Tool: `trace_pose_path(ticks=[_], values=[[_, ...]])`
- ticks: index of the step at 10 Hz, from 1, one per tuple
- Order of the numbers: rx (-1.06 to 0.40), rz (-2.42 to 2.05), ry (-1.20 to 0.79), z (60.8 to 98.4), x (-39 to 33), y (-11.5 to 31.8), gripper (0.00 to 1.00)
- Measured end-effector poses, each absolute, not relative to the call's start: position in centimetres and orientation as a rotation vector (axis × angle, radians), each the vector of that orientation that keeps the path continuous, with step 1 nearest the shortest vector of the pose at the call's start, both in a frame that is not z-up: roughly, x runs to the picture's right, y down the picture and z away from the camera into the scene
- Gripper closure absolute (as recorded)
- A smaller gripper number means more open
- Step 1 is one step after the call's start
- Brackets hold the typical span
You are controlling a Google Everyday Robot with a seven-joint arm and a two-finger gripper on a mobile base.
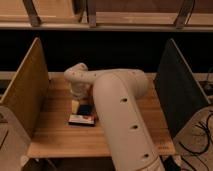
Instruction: Place the white sponge in the ceramic cup
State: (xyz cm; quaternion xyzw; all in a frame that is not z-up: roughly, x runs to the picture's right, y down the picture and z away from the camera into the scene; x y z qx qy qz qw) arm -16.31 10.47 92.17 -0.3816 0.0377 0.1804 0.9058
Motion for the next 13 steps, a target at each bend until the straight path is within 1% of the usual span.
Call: trace_pose_path(ticks=[5,13], values=[[-0.798,0.363,0.071,92.2,-16.5,11.0,0.2],[-0.801,0.389,0.138,93.3,-15.2,11.5,0.2]])
